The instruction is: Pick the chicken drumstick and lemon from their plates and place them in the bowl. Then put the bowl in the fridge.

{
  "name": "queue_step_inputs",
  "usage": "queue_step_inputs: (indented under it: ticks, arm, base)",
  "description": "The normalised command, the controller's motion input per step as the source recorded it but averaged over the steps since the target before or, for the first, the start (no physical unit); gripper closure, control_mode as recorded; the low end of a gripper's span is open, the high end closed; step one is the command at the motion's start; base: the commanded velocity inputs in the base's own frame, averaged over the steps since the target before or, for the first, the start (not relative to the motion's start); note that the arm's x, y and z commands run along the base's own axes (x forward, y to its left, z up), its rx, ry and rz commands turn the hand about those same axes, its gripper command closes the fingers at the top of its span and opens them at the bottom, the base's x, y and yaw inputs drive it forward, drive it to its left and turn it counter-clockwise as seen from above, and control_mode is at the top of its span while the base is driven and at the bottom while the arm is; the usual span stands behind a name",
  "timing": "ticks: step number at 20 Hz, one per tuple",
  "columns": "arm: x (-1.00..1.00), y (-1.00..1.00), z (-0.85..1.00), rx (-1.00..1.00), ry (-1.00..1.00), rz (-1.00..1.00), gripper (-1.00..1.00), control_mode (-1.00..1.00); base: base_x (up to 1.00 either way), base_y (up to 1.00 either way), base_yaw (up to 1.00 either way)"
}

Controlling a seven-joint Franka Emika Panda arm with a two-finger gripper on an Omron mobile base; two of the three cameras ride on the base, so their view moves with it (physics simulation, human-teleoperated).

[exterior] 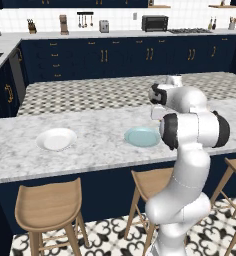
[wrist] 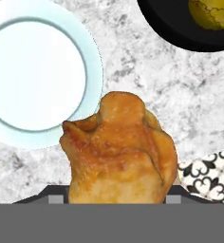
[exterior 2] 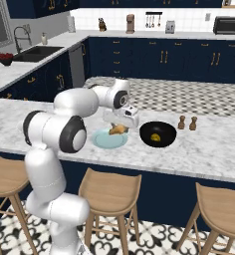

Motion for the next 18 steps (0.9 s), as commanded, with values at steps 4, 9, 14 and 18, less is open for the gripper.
queue_step_inputs:
  ticks: [4,9,14,18]
  arm:
    - [0.23,-0.95,0.00,0.00,0.02,-0.03,1.00,-1.00]
    - [0.46,-0.88,0.00,0.02,0.02,0.00,1.00,-1.00]
    - [0.40,-0.67,0.00,0.02,0.08,0.00,1.00,-1.00]
    - [0.27,-0.33,-0.12,0.00,0.07,0.00,1.00,-1.00]
  base:
    - [0.00,0.00,0.00]
    - [0.00,0.00,0.00]
    - [0.00,0.00,0.00]
    - [0.00,0.00,0.00]
